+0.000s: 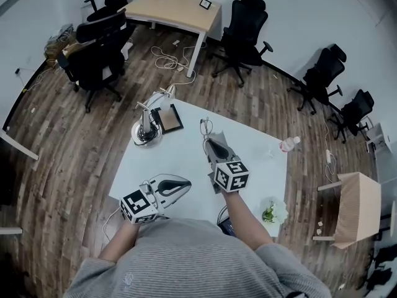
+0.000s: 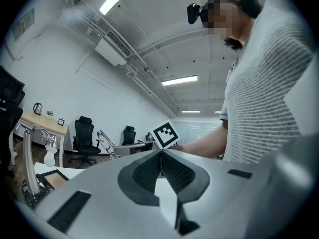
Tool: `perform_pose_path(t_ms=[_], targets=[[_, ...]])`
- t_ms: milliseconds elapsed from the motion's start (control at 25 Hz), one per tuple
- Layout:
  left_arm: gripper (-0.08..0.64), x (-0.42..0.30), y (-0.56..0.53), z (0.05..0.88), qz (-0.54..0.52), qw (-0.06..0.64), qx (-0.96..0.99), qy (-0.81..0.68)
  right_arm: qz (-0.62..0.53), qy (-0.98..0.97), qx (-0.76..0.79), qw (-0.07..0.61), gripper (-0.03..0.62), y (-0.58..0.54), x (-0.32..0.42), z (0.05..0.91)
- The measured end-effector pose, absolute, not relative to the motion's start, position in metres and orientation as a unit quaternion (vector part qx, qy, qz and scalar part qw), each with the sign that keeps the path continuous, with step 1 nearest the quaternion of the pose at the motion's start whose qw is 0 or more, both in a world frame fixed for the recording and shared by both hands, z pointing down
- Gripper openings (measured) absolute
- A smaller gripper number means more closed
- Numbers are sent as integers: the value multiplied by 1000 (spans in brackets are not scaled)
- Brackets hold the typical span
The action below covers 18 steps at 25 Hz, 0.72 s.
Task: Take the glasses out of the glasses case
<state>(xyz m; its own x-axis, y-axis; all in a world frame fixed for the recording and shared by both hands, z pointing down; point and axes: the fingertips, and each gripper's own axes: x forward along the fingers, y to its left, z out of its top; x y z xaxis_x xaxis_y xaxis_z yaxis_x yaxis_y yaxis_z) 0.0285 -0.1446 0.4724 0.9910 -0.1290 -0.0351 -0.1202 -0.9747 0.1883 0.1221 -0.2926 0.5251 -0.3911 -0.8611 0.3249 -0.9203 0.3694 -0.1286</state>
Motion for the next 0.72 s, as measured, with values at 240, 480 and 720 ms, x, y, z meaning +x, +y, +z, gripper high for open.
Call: perform_pose_path(t_ms=[240, 480, 720], targets=[[14, 27, -144, 471, -23, 90, 994, -65, 134, -833, 530, 83, 26, -285, 104, 509], [14, 30, -142, 471, -22, 90, 994, -61, 122, -841, 523, 70, 26, -276, 98, 499], [14, 32, -139, 470, -20, 86, 994, -60, 106, -864, 491, 36, 26, -262, 78, 474]])
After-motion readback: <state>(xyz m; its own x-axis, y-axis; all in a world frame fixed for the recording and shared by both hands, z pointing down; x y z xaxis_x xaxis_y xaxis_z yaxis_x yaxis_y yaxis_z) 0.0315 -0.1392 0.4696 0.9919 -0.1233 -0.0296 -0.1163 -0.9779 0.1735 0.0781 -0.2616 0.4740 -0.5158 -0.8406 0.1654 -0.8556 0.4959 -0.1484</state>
